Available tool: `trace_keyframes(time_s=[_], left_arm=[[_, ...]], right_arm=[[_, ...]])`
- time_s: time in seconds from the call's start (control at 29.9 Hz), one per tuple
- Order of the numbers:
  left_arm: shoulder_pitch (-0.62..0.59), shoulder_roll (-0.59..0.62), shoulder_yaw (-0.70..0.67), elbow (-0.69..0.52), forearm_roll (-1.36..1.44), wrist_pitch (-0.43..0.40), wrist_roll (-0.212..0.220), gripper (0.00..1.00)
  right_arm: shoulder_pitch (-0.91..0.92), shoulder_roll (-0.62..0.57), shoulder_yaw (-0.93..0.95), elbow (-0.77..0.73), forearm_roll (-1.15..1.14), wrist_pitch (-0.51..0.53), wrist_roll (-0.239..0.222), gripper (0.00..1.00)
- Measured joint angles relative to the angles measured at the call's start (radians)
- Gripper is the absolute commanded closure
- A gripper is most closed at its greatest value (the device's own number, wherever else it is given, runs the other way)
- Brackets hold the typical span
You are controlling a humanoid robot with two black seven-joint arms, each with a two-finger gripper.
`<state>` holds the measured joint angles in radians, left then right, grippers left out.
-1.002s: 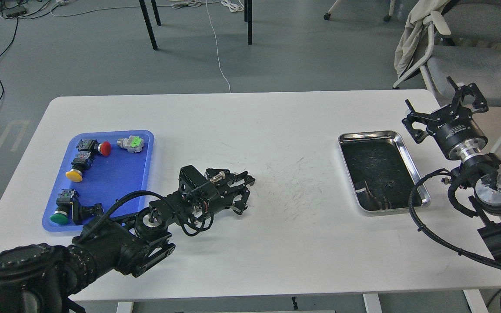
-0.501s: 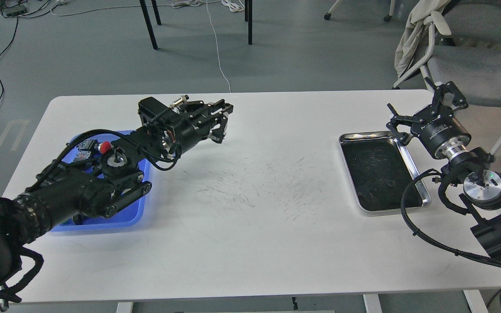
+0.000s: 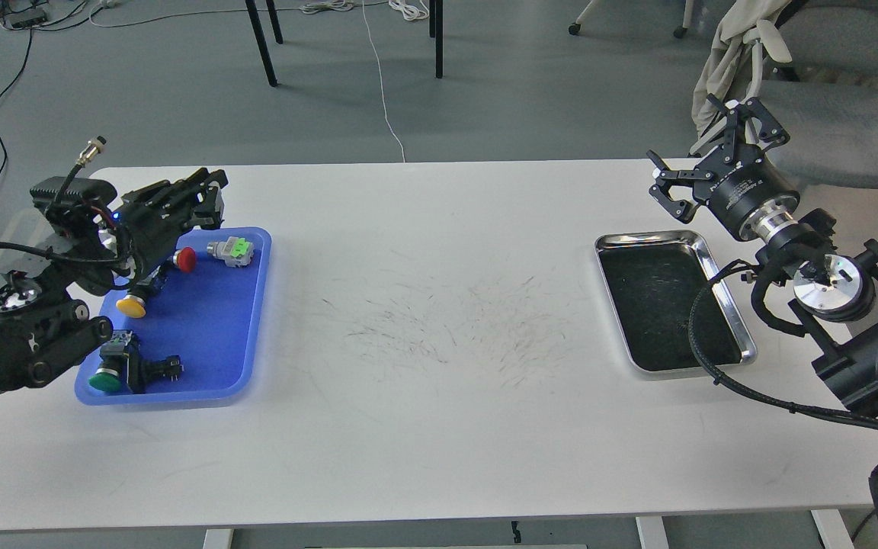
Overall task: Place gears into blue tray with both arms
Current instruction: 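Carry the black part with the left gripper into the blue tray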
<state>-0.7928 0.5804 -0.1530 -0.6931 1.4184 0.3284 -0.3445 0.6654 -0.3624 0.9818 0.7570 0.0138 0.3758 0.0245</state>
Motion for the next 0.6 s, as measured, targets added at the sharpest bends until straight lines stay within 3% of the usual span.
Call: trace_keyframes(time_s=[0.6], left_arm=[[0.172,-0.005,0.026,0.084,0.010,0.025,-0.011,0.93]], right_arm=[[-0.008,-0.022,0.014,-0.003,0.005,0.003,0.000,0.04]])
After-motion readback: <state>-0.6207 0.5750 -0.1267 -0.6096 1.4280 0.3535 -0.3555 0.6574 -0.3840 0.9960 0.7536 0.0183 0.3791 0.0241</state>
